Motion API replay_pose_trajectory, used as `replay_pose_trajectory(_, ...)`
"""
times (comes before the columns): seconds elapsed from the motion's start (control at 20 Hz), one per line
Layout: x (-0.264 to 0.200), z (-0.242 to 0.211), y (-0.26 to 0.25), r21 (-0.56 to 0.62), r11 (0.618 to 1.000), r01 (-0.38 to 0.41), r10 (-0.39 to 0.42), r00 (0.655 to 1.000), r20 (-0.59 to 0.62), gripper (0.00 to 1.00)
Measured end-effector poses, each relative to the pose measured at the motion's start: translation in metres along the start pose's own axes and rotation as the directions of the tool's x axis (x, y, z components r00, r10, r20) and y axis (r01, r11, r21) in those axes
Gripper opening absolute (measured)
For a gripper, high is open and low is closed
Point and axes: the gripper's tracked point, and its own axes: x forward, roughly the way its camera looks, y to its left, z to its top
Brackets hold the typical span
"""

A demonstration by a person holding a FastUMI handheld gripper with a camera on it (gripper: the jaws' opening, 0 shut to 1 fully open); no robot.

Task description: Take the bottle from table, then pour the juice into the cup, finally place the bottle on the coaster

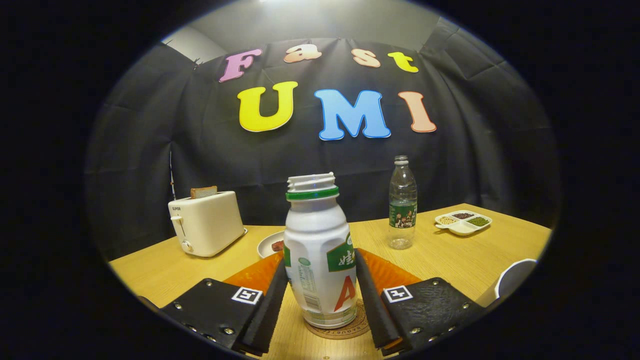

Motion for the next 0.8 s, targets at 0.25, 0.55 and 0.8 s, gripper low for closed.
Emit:
replay_pose_trajectory(0.25,-0.008,0.02,-0.003,0.031,1.0,0.004,-0.005,0.999,0.036,0.93)
replay_pose_trajectory(0.55,-0.022,0.079,-0.008,0.069,0.998,0.009,-0.019,0.988,0.156,0.95)
replay_pose_trajectory(0.8,-0.037,0.13,-0.003,0.053,0.999,-0.004,-0.008,0.974,0.226,0.96)
